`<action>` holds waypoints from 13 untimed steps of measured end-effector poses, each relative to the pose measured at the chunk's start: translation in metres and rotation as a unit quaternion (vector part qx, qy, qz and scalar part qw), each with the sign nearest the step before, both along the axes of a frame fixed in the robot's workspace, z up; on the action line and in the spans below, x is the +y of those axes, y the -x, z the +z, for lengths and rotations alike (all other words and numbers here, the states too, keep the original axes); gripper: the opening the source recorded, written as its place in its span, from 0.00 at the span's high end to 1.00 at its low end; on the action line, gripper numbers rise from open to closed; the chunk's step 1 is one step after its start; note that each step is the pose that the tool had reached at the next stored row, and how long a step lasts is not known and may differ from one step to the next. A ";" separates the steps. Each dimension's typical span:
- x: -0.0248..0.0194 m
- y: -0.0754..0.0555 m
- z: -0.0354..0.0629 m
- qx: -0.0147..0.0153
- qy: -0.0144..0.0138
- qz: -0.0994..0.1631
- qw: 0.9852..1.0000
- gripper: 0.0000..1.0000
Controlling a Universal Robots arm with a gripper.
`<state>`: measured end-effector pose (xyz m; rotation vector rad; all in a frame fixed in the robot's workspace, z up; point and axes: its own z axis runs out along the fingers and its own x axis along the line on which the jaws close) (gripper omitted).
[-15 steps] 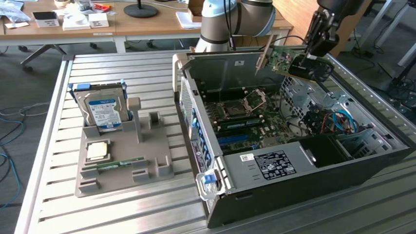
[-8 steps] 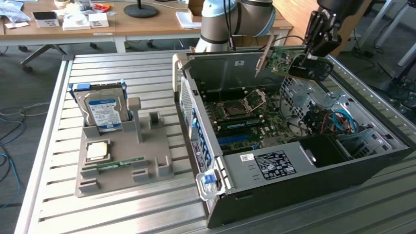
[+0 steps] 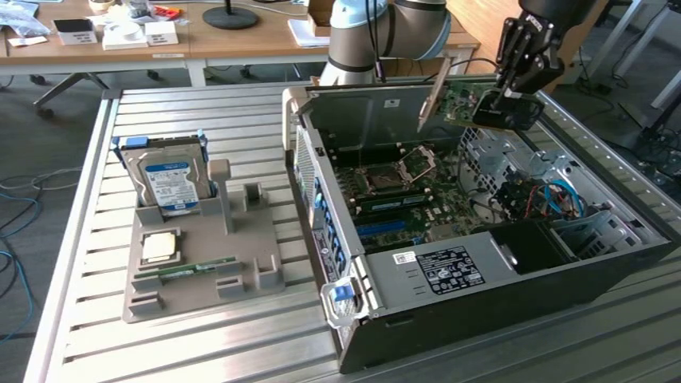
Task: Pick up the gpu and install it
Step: 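Insert the gpu into the slot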
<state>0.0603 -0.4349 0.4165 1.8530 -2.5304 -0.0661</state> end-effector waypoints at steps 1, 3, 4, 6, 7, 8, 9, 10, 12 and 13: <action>0.0000 0.000 0.0000 0.000 0.000 0.007 1.000 0.73; 0.0000 0.000 -0.0002 0.000 0.000 0.022 1.000 0.73; 0.0000 0.000 -0.0002 0.000 0.000 0.029 1.000 0.73; 0.0001 0.000 -0.0003 0.000 0.000 0.043 0.999 0.73; 0.0001 0.000 -0.0004 0.000 0.000 0.049 0.999 0.73; 0.0001 0.000 -0.0004 0.000 0.000 0.056 0.998 0.73; 0.0001 0.000 -0.0005 0.000 0.000 0.063 0.998 0.73; 0.0001 0.000 -0.0005 0.000 0.000 0.069 0.998 0.73; 0.0001 0.000 -0.0005 0.000 0.000 0.073 0.997 0.73; 0.0001 0.000 -0.0005 0.000 0.000 0.073 0.997 0.73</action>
